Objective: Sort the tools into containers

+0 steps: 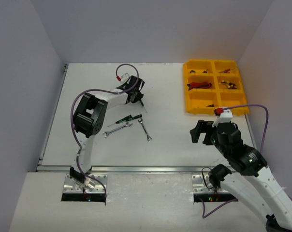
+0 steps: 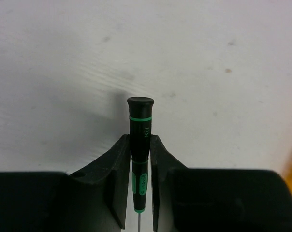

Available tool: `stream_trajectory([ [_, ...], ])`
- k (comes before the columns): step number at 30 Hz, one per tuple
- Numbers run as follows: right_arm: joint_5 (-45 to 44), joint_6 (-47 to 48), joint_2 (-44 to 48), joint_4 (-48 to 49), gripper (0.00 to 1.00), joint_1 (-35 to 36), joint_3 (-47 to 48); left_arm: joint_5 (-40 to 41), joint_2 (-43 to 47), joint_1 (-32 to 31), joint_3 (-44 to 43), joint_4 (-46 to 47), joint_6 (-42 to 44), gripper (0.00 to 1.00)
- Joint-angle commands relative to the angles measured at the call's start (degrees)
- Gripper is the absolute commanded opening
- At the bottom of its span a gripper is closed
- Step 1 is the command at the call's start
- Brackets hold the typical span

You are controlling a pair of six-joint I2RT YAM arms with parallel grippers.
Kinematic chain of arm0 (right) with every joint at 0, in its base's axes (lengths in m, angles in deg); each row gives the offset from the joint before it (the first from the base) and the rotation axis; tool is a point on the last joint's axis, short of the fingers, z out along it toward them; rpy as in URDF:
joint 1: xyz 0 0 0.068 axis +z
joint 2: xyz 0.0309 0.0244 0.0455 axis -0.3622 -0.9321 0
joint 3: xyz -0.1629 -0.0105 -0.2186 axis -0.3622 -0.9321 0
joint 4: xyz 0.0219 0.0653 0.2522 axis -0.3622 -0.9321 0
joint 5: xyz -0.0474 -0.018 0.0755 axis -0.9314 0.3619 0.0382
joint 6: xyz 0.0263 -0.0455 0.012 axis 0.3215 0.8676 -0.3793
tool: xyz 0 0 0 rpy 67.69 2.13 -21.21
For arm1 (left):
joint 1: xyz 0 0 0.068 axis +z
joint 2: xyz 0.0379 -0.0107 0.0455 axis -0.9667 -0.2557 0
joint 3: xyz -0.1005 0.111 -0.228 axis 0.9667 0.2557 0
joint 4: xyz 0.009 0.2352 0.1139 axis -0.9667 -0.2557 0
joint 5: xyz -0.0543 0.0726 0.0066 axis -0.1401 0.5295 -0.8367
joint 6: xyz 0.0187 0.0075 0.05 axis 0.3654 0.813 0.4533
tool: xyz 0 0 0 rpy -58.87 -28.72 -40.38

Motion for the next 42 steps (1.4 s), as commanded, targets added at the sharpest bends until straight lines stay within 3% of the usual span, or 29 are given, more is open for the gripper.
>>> stream_trajectory([
  [1, -1.5, -0.1, 0.7, 0.4, 0.99, 0.0, 0.5, -3.3, 7.1, -5.8, -0.9, 29.2, 12.5, 0.0],
  [7, -2.9, -0.8, 2.0, 0.4, 0.99, 0.1, 0.4, -25.2, -1.5, -10.2, -13.8, 43.5, 25.7, 0.0],
  [9, -3.5, -0.9, 2.7, 0.2, 0.99, 0.0, 0.6, -31.1, -7.3, -11.7, -22.2, 43.2, 28.4, 0.0],
  [14, -5.1, -1.1, 4.2, -1.4, 0.99, 0.1, 2.0, -38.5, -15.2, -14.9, -32.3, 41.2, 36.8, 0.0],
  [21, -6.4, -1.0, 5.7, -3.7, 0.99, 0.1, 4.4, -39.8, -19.7, -18.6, -33.9, 43.1, 45.2, 0.0],
  [31, -7.2, -0.9, 6.4, -5.6, 0.99, 0.0, 5.9, -37.9, -27.1, -21.2, -41.7, 46.0, 46.3, 0.0],
  [42, -8.2, 0.1, 6.3, -6.6, 0.99, 0.0, 7.0, -34.7, -26.8, -21.5, -43.6, 47.8, 47.7, 0.0],
])
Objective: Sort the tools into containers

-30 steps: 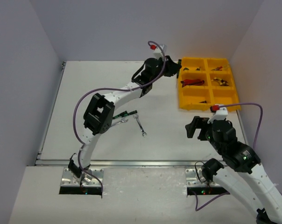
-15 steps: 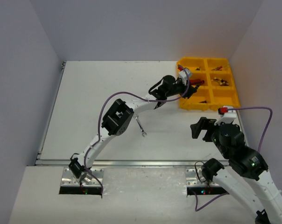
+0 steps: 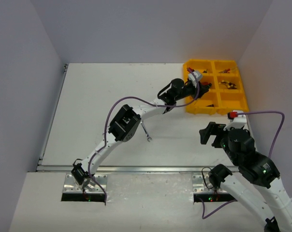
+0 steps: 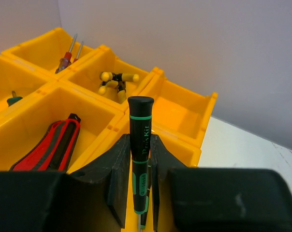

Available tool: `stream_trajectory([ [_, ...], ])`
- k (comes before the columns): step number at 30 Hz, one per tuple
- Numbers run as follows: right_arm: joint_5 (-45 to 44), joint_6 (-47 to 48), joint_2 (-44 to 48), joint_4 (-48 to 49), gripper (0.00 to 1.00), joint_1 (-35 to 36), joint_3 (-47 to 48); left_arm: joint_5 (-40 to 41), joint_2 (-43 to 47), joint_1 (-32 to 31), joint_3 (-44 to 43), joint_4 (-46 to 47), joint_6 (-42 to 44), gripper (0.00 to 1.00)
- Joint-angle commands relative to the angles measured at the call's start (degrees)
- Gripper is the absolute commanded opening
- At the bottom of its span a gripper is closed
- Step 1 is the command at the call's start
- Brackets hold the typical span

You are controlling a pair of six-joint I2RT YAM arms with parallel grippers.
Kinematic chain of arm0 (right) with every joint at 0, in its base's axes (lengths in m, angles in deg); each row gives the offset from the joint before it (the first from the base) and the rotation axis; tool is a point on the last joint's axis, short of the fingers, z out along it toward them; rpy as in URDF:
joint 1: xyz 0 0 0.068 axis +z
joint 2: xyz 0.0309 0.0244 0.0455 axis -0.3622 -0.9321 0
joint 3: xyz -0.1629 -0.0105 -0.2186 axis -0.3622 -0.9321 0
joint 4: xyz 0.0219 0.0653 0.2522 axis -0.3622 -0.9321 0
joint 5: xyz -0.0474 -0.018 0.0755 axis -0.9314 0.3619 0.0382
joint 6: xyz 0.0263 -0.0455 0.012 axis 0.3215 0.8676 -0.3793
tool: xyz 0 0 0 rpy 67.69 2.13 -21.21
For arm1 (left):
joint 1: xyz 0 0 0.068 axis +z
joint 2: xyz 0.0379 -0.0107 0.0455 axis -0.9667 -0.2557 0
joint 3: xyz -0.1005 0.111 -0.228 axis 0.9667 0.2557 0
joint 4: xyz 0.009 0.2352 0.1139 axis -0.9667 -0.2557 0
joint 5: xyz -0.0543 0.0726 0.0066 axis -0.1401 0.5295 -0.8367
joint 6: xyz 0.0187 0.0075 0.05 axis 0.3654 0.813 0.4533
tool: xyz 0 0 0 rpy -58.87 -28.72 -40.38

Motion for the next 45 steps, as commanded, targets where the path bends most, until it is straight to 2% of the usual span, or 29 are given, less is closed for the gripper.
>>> stream_trajectory([
  [1, -2.0, 0.3, 0.0, 0.6, 0.99, 0.0, 2.3, 0.0, 0.5, -0.4, -4.0, 4.1, 1.4, 0.0],
  [10, -1.8, 0.0, 1.0, 0.2, 0.99, 0.1, 2.0, -1.8, -2.2, -1.0, -4.0, 1.6, 4.4, 0.06],
  [15, -1.2, -0.2, 0.9, -0.2, 0.99, 0.1, 2.8, -0.5, -3.6, -1.1, -4.4, 0.3, 4.9, 0.18],
  [17, -1.2, -0.2, 0.9, -0.2, 0.99, 0.0, 2.8, -0.4, -3.4, -1.1, -4.4, -0.2, 4.8, 0.31],
  [19, -1.2, -0.3, 0.8, -0.2, 0.99, 0.1, 2.8, -0.3, -2.6, -1.1, -4.4, -1.0, 4.4, 0.49],
  [22, -1.2, -0.3, 0.3, -0.2, 0.99, 0.1, 2.7, 0.0, 0.0, -1.2, -4.1, -2.1, 4.1, 0.67],
  [23, -1.1, -0.3, -0.1, -0.1, 0.99, 0.1, 2.7, 0.5, 2.3, -1.2, -3.8, -2.9, 4.1, 0.78],
  [25, -0.9, -0.3, -0.4, 0.1, 0.99, 0.1, 2.9, 1.4, 7.1, -1.3, -2.6, -3.1, 4.3, 0.92],
  [26, -0.9, -0.3, -0.6, 0.1, 0.99, 0.1, 2.9, 2.4, 7.6, -1.4, -1.8, -3.1, 4.4, 0.93],
  [27, -0.7, -0.3, -1.0, 0.3, 0.99, 0.0, 3.0, 5.5, 10.8, -1.4, 0.1, -3.4, 4.5, 0.99],
  [29, -0.2, -0.3, -1.2, 0.6, 0.99, 0.1, 3.2, 11.1, 16.5, -1.4, 2.3, -4.9, 4.3, 1.0],
  [32, 0.1, -0.4, -1.2, 1.1, 0.99, 0.0, 2.8, 30.7, 22.1, -1.3, 4.6, -11.7, 1.8, 1.0],
  [34, 0.0, -0.6, -1.3, 1.4, 0.99, 0.0, 2.2, 53.5, 26.9, -0.8, 8.1, -22.1, -2.1, 1.0],
  [37, 0.3, -0.7, -1.6, 1.9, 0.99, 0.1, 1.3, 68.5, 34.4, 0.9, 16.0, -38.5, -15.9, 1.0],
  [39, 0.9, -0.7, -2.0, 2.5, 0.99, 0.1, 0.8, 74.5, 40.3, 2.4, 24.0, -49.6, -31.0, 1.0],
  [42, 1.5, -0.5, -2.8, 3.7, 0.99, 0.1, 0.3, 71.8, 48.6, 5.3, 37.1, -57.4, -47.8, 1.0],
  [45, 3.5, -1.1, -3.8, 5.0, 0.99, 0.1, 0.0, 63.8, 53.1, 10.1, 46.6, -57.9, -54.9, 1.0],
])
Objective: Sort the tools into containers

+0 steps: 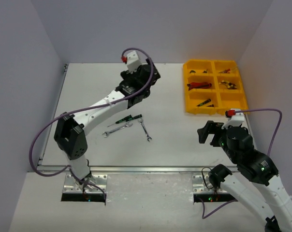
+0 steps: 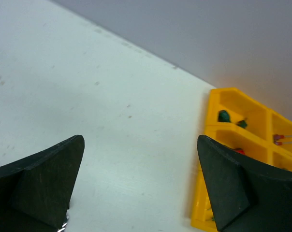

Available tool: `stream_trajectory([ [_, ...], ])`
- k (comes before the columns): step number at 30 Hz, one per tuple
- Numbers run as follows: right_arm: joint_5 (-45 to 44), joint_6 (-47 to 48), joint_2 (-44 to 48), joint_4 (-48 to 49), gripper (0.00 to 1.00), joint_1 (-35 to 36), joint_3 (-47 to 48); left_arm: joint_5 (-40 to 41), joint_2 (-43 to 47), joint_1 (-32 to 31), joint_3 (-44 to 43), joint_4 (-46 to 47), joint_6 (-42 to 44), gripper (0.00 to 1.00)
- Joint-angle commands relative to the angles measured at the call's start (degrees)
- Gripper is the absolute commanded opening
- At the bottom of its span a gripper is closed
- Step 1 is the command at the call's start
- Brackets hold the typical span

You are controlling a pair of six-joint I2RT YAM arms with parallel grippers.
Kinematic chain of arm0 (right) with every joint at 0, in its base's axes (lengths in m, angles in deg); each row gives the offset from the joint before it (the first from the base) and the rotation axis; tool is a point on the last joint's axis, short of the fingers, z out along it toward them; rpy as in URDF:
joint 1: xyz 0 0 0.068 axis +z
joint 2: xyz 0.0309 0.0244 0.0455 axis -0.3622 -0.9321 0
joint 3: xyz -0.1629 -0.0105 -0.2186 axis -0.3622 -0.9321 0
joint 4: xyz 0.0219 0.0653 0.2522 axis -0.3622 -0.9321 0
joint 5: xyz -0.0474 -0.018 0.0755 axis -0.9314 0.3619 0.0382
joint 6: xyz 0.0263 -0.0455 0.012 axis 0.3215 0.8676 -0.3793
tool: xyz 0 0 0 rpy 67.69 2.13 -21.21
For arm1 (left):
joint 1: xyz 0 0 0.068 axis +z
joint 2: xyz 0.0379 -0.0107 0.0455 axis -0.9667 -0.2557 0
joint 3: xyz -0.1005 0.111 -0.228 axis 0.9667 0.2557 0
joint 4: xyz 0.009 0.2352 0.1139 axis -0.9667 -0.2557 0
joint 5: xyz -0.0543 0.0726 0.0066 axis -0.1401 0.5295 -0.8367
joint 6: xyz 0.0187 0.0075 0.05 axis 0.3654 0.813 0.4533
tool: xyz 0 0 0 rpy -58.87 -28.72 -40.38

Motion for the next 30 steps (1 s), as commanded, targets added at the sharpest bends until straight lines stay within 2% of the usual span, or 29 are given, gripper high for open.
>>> stream_trajectory([
  [1, 2.9, -1.3, -2.0, 4.3, 0.99, 0.1, -0.7, -3.9, 2.4, 6.8, 11.9, -14.5, -23.4, 1.0],
  [3, 4.1, -2.0, -2.1, 5.2, 0.99, 0.0, -1.5, -6.9, 0.4, 10.5, 12.3, -19.5, -28.1, 1.0],
  [5, 4.9, -2.6, -1.9, 5.5, 0.99, 0.0, -2.2, -7.8, -2.5, 12.5, 8.6, -26.9, -35.4, 1.0],
  [7, 5.1, -2.8, -1.8, 5.5, 0.99, 0.1, -2.5, -7.5, -6.4, 13.1, 5.3, -33.8, -37.5, 1.0],
  [12, 5.7, -3.2, -1.8, 5.7, 0.99, 0.0, -3.3, -8.4, -10.7, 13.9, 4.1, -34.5, -41.6, 0.98],
  [15, 5.9, -3.1, -2.1, 5.2, 0.99, 0.0, -3.3, -11.3, -13.4, 14.9, 2.3, -35.9, -44.1, 0.88],
  [20, 5.4, -2.7, -1.8, 5.1, 0.99, 0.1, -3.5, -14.6, -15.4, 15.0, 1.7, -38.8, -49.2, 0.81],
  [30, 5.8, -2.3, -2.4, 5.8, 0.99, 0.0, -3.8, -19.6, -14.6, 14.5, 3.8, -38.8, -53.6, 0.77],
])
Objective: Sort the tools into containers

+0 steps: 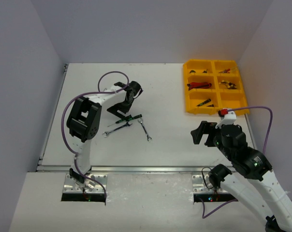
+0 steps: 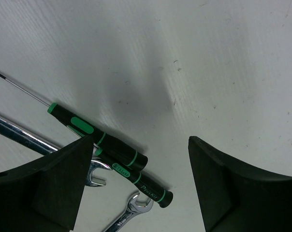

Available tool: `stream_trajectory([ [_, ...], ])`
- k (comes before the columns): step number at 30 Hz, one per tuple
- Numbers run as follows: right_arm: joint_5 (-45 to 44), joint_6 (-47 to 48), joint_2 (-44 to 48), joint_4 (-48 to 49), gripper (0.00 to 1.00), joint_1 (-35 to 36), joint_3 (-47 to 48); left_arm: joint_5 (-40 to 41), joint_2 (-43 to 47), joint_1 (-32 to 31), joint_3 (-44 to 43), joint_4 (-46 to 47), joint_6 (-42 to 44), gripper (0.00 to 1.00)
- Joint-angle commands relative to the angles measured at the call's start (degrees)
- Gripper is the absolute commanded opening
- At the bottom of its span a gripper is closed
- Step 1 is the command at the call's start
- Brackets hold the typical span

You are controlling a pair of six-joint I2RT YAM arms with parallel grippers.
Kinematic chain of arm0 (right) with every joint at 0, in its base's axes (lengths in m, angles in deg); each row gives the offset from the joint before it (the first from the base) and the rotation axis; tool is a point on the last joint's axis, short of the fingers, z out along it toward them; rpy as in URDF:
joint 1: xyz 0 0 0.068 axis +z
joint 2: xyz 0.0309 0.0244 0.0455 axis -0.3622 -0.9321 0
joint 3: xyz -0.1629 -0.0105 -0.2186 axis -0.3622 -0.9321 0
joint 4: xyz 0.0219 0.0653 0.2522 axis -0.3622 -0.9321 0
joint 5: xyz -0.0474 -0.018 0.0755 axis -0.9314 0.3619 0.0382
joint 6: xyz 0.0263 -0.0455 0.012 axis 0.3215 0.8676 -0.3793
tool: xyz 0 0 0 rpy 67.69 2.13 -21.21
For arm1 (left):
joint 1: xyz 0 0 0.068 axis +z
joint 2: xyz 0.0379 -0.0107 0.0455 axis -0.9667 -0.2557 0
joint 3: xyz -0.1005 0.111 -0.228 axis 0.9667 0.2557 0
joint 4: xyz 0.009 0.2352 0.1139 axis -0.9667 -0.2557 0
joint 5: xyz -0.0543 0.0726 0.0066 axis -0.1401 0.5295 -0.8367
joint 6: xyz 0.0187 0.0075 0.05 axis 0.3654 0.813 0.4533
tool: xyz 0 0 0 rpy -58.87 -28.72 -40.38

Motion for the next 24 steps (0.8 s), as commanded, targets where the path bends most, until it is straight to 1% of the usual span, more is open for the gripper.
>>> stream_trajectory([
  [1, -0.2, -0.2, -0.7, 2.7, 0.99, 0.0, -0.5, -3.2, 1.2, -0.1, 0.2, -1.0, -3.4, 0.77],
  [8, 0.1, -0.2, -0.8, 2.7, 0.99, 0.1, -0.5, -3.8, 1.5, -0.7, 0.9, -1.5, -4.7, 0.77],
  [13, 0.1, -0.1, -0.5, 2.5, 0.99, 0.1, -0.5, -4.1, 0.2, -0.7, 0.6, 0.0, -3.6, 0.76],
  [16, -0.1, -0.1, -0.5, 2.1, 0.99, 0.0, -0.4, -3.3, -0.5, -0.6, 0.1, 0.9, -2.8, 0.75],
  [18, -0.3, 0.0, -0.2, 1.8, 0.99, 0.1, -0.2, -2.5, -1.0, -0.6, -0.1, 1.5, -2.9, 0.72],
  [24, -0.8, 0.1, 0.1, 1.6, 0.99, 0.0, -0.1, -2.8, -1.9, -0.4, -0.9, 1.9, -2.8, 0.72],
])
